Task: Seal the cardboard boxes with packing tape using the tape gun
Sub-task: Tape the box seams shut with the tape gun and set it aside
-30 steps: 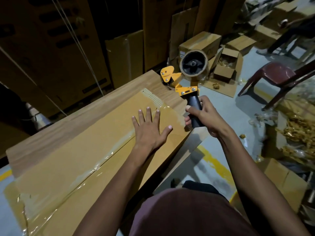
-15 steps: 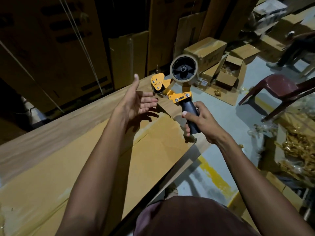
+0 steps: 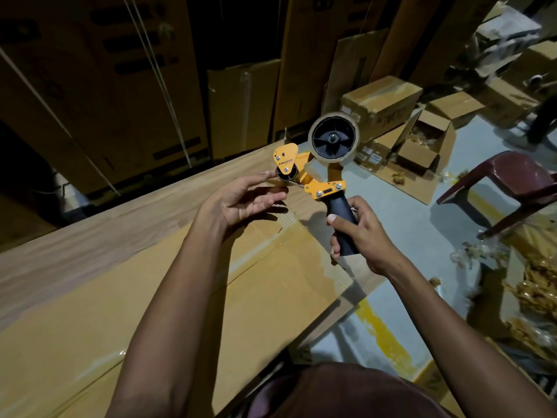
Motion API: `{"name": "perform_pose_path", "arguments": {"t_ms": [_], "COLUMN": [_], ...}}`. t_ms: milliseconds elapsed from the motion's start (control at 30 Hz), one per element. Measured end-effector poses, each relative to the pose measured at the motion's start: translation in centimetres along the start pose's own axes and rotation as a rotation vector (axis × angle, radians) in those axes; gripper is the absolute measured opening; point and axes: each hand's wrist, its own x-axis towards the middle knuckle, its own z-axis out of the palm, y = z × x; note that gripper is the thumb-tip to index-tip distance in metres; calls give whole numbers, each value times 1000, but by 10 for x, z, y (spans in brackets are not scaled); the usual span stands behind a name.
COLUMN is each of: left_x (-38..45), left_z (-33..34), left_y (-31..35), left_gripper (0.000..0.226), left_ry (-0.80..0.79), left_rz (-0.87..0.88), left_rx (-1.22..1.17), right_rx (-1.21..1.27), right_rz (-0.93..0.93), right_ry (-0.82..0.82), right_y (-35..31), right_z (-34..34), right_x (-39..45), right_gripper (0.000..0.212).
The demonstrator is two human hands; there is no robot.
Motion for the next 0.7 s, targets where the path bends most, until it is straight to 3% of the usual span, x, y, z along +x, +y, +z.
{"name": "perform_pose_path", "arguments": {"t_ms": [67, 200, 367, 700], "left_x": [3, 13, 17, 25], "left_z": [-7, -18, -15, 0], "left_y": [3, 9, 14, 26], "left_gripper": [25, 72, 38, 19], "left_ry": [9, 86, 222, 415], "left_rz": [-10, 22, 53, 211], "left_rx": [20, 107, 274, 653], "right_rx": [1, -7, 24, -73], "right_rz": [4, -3, -13, 8], "right_ry": [-9, 9, 46, 42], "right_y": [3, 9, 14, 20], "right_z": [1, 5, 9, 13], "right_x": [4, 9, 13, 18], "right_gripper": [25, 27, 24, 26]}}
